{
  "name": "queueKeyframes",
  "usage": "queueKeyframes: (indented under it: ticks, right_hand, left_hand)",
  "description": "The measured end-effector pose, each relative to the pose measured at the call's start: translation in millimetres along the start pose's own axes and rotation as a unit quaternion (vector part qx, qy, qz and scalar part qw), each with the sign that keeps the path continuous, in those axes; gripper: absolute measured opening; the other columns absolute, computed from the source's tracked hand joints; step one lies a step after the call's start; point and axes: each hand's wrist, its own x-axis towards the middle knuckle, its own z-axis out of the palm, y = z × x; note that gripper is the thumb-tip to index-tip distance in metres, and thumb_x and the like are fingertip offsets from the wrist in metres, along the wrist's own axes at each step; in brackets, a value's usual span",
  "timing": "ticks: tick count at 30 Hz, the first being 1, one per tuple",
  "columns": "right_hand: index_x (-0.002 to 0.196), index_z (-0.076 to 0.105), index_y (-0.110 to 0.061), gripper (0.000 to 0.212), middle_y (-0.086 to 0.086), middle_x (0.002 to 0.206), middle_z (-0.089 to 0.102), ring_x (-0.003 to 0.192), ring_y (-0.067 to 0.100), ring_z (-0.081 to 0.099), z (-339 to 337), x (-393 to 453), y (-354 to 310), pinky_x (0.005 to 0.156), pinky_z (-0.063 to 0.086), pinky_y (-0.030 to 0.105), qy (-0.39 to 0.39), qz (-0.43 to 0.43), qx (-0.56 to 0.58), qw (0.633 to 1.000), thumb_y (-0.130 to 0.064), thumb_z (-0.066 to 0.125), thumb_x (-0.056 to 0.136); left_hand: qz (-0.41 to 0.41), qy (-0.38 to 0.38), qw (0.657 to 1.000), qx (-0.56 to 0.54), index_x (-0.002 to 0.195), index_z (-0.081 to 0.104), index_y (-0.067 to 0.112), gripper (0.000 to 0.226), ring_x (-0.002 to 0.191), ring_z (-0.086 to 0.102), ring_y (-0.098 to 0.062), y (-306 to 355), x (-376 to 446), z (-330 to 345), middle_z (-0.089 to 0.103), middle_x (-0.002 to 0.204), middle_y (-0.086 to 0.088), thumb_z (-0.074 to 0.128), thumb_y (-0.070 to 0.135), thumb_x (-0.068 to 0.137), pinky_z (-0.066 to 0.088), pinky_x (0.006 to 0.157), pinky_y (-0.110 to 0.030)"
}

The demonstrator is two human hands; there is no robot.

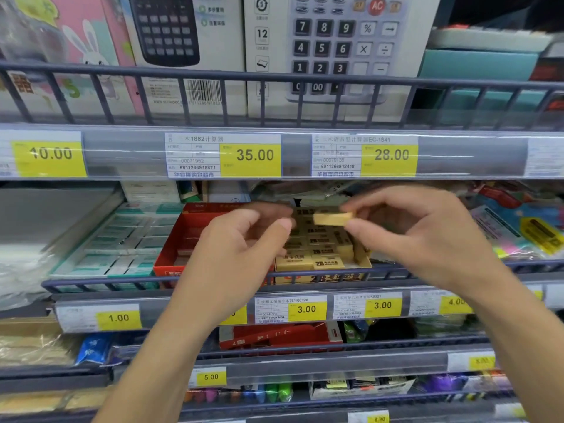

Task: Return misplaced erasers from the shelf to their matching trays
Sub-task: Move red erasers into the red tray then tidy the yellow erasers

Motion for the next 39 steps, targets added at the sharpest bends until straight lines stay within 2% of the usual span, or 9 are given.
queueKeyframes:
  ticks: [4,8,12,17,22,28,35,37,39]
  right_hand:
    - [0.088,0.077,-0.037,0.006,-0.020,0.073,0.073,0.060,-0.004,0.064,-15.7,-2.2,12.3,0.052,0.042,0.006,-0.036,0.135,-0.073,0.988,-0.034,0.078,0.082]
    - [0.077,0.077,-0.037,0.004,-0.023,0.064,0.069,0.057,-0.008,0.061,-11.5,-2.4,11.0,0.051,0.040,0.005,-0.096,0.193,-0.103,0.971,-0.038,0.078,0.081]
    - [0.072,0.076,-0.039,0.010,-0.024,0.062,0.066,0.059,-0.007,0.059,-4.6,0.2,11.8,0.049,0.040,0.007,-0.126,0.220,-0.160,0.954,-0.048,0.077,0.078]
    - [0.077,0.076,-0.042,0.011,-0.040,0.068,0.060,0.069,-0.018,0.056,6.8,3.3,15.0,0.055,0.040,0.016,-0.151,0.223,-0.230,0.935,-0.052,0.078,0.079]
    - [0.077,0.073,-0.053,0.005,-0.034,0.073,0.067,0.070,-0.003,0.066,7.2,9.0,12.9,0.068,0.058,0.028,-0.186,0.247,-0.231,0.923,-0.053,0.076,0.081]
    - [0.091,0.074,-0.054,0.011,-0.034,0.092,0.067,0.086,-0.004,0.061,4.3,15.8,11.0,0.085,0.053,0.027,-0.256,0.228,-0.270,0.900,-0.046,0.066,0.091]
    - [0.111,0.071,-0.049,0.027,-0.047,0.064,0.048,0.059,-0.021,0.048,0.6,13.0,13.1,0.056,0.030,0.006,-0.288,0.216,-0.289,0.887,-0.036,0.052,0.097]
    - [0.112,0.071,-0.044,0.024,-0.050,0.052,0.045,0.055,-0.026,0.046,2.7,7.0,12.5,0.045,0.034,0.008,-0.262,0.210,-0.275,0.901,-0.036,0.053,0.098]
    - [0.115,0.070,-0.040,0.023,-0.049,0.061,0.050,0.064,-0.027,0.048,6.2,-1.7,9.5,0.049,0.039,0.007,-0.213,0.196,-0.256,0.922,-0.038,0.056,0.097]
  left_hand:
    - [0.140,-0.049,0.949,0.277,0.120,0.068,0.038,0.033,0.094,0.053,0.001,-13.7,-9.8,-0.8,0.060,0.095,0.026,0.049,0.055,0.098,0.042,0.080,-0.013]
    - [0.233,-0.088,0.888,0.387,0.121,0.072,0.030,0.039,0.095,0.052,-0.013,-22.3,-13.4,3.5,0.064,0.110,0.018,0.047,0.053,0.101,0.049,0.076,-0.028]
    - [0.286,-0.074,0.865,0.405,0.114,0.076,0.024,0.029,0.095,0.056,-0.019,-29.3,-12.0,4.8,0.069,0.109,0.011,0.056,0.040,0.101,0.054,0.070,-0.034]
    - [0.296,-0.063,0.861,0.410,0.112,0.077,0.025,0.026,0.095,0.055,-0.019,-33.0,-11.2,5.6,0.068,0.108,0.012,0.057,0.039,0.101,0.051,0.067,-0.030]
    - [0.286,-0.067,0.861,0.415,0.112,0.076,0.026,0.035,0.095,0.055,-0.019,-33.4,-11.5,6.0,0.067,0.109,0.013,0.048,0.043,0.102,0.049,0.065,-0.029]
    - [0.289,-0.062,0.861,0.413,0.111,0.077,0.026,0.034,0.094,0.054,-0.018,-34.7,-10.4,6.3,0.068,0.108,0.013,0.049,0.043,0.101,0.047,0.065,-0.028]
    - [0.285,-0.068,0.863,0.411,0.113,0.076,0.026,0.035,0.094,0.052,-0.016,-33.8,-11.4,5.3,0.068,0.109,0.014,0.048,0.044,0.102,0.044,0.067,-0.025]
    - [0.270,-0.077,0.873,0.400,0.116,0.075,0.027,0.033,0.096,0.053,-0.015,-31.2,-11.9,4.0,0.068,0.110,0.015,0.051,0.044,0.101,0.043,0.069,-0.024]
    - [0.246,-0.086,0.892,0.370,0.123,0.072,0.028,0.035,0.100,0.053,-0.012,-27.7,-13.2,1.9,0.068,0.113,0.017,0.052,0.045,0.100,0.045,0.075,-0.025]
